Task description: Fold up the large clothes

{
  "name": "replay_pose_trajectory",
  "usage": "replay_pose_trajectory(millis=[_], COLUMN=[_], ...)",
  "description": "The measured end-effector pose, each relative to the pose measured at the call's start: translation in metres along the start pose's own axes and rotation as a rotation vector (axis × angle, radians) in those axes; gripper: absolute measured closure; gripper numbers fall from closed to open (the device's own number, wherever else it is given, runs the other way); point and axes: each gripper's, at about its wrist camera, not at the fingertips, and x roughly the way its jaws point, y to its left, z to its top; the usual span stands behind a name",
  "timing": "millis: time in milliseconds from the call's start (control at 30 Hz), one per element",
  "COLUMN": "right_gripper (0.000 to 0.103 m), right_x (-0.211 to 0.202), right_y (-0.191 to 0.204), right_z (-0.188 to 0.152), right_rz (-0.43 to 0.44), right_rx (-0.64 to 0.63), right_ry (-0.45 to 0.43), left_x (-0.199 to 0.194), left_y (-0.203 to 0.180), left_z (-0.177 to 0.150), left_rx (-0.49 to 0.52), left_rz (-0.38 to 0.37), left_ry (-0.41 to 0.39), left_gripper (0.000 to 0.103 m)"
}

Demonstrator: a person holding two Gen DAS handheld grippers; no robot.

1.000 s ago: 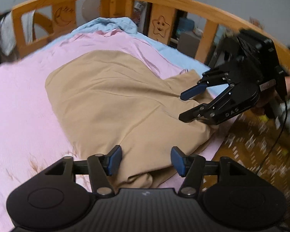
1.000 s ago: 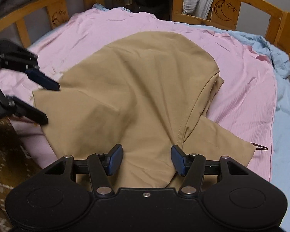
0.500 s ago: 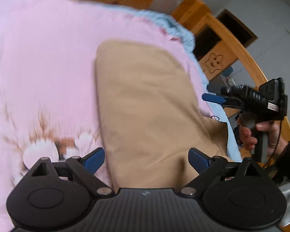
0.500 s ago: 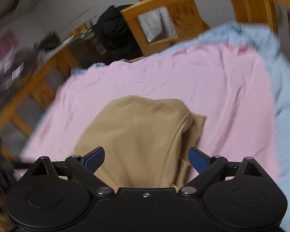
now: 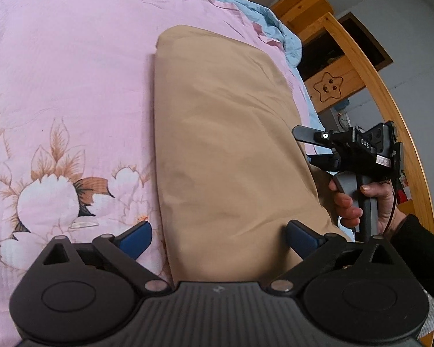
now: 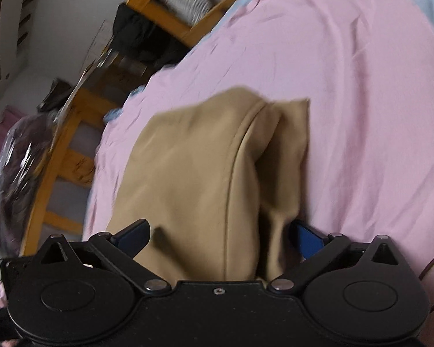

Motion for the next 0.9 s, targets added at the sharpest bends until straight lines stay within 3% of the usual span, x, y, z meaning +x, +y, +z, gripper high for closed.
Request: replay_pose_trajectory(millis=[333,900], right_gripper=[0.001,0.001], right_x=[0.0,0.006], right_y=[0.001,0.007], right_z=[-0.007,-0.012], right_rz=[0.003,-0.019], right_rx=[-0.04,-0.112], right_ry=[0.001,0.0], left_x=[0.009,0.014], left_y=[-0.015,-0.007], left_z=[0.001,0.004], left_rx=[0.056,0.023], left_rz=[-0.013,-0.042], left_ry=[0.035,0.061], left_gripper=[0.001,0.001])
